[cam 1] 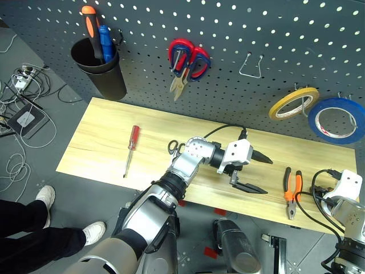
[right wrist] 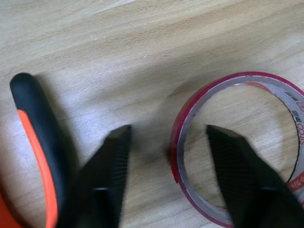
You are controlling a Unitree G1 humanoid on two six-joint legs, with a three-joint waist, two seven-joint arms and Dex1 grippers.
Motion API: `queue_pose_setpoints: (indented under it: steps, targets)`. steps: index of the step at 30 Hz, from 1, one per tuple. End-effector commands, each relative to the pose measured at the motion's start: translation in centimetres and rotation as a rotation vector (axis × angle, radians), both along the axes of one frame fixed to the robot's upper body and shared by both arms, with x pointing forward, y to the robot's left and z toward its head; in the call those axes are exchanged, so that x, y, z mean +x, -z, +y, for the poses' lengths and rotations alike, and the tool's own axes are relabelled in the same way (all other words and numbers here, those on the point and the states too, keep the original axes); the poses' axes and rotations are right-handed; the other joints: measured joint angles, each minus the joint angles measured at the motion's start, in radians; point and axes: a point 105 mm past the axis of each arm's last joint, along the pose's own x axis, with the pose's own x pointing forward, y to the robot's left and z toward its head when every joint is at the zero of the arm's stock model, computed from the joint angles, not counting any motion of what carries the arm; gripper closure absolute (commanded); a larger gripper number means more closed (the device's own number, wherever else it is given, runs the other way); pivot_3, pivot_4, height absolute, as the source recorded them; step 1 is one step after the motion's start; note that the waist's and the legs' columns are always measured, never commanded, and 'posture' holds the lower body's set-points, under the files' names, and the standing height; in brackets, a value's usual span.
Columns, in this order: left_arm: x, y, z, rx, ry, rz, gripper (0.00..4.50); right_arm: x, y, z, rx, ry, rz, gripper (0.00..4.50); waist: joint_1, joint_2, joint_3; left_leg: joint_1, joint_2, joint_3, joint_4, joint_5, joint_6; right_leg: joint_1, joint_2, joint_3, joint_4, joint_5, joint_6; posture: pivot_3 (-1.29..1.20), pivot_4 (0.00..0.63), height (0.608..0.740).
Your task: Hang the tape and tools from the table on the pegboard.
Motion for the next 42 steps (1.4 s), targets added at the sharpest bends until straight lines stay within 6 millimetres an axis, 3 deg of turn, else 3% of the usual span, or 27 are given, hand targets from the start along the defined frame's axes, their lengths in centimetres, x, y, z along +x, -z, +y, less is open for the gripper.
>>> queue_pose_setpoints:
  steps: [1, 5, 12, 19, 26, 30, 33, 36, 42]
  targets:
    - [-0.6, -1.1, -0.6, -0.034, 0.041, -0.033, 0.0, -1.2, 1.0, -0.8, 0.016, 0.047, 0.04, 3.22, 0.003, 0.0, 0.0, 0.0, 0.0, 0.0, 0.0, 0.0, 0.0, 0.0, 0.0, 0.0, 0.0, 0.0, 0.0, -0.09, 0.47, 0.74]
    - [-0.5, -1.2, -0.7, -0.036, 0.04, -0.039, 0.0, -1.1, 1.0, -0.9, 0.012, 0.053, 0.041, 4.47, 0.008, -0.001, 0.001, 0.0, 0.0, 0.0, 0.0, 0.0, 0.0, 0.0, 0.0, 0.0, 0.0, 0.0, 0.0, -0.09, 0.467, 0.74]
    - [-0.6, -1.4, -0.9, -0.047, 0.047, -0.047, 0.0, -1.4, 0.8, -1.5, -0.035, 0.064, 0.054, 4.47, 0.011, -0.002, 0.001, 0.0, 0.0, 0.0, 0.0, 0.0, 0.0, 0.0, 0.0, -0.001, 0.0, 0.0, 0.0, -0.09, 0.455, 0.74]
    - [-0.1, -2.0, -0.5, -0.073, 0.012, -0.049, 0.0, -0.9, -2.0, -1.5, -0.209, -0.029, 0.019, 4.47, 0.01, 0.0, 0.0, -0.005, 0.0, 0.002, 0.0, 0.0, 0.0, -0.006, 0.0, 0.0, 0.001, 0.0, 0.0, -0.12, 0.412, 0.74]
    - [0.4, -3.0, 1.8, -0.146, -0.125, 0.017, 0.0, -2.3, -5.0, 1.9, -0.381, -0.207, -0.065, 4.47, 0.006, 0.005, -0.003, -0.013, 0.003, 0.008, 0.0, 0.003, 0.0, -0.016, 0.001, -0.002, 0.004, 0.0, 0.0, -0.15, 0.351, 0.74]
    - [-0.1, -3.0, 3.2, -0.16, -0.191, 0.053, 0.0, -3.6, -5.7, 3.9, -0.453, -0.296, -0.089, 4.47, 0.001, 0.008, -0.009, -0.012, 0.004, 0.008, 0.0, 0.003, 0.0, -0.018, 0.0, -0.003, 0.009, 0.0, 0.0, -0.16, 0.307, 0.74]
    - [-0.5, -3.3, 4.8, -0.194, -0.291, 0.105, 0.0, -5.2, -6.1, 6.6, -0.565, -0.438, -0.13, 4.47, -0.002, 0.012, -0.036, -0.017, 0.002, 0.008, 0.001, 0.004, -0.002, -0.026, -0.003, -0.005, 0.018, 0.0, 0.0, -0.16, 0.278, 0.74]
    - [-0.8, -3.9, 5.5, -0.204, -0.362, 0.184, 0.0, -6.1, -6.6, 7.9, -0.716, -0.541, -0.182, 4.47, -0.01, 0.011, -0.063, -0.017, 0.002, 0.007, 0.0, 0.005, -0.002, -0.028, -0.004, -0.007, 0.019, 0.0, 0.0, -0.18, 0.242, 0.74]
    - [-1.6, -6.0, 3.8, -0.24, -0.341, 0.22, 0.0, -5.5, -8.9, 6.6, -0.972, -0.469, -0.305, 4.47, -0.033, 0.01, -0.124, -0.014, 0.002, 0.006, -0.001, 0.008, -0.003, -0.026, -0.007, -0.007, 0.015, -0.001, 0.002, -0.18, 0.203, 0.74]
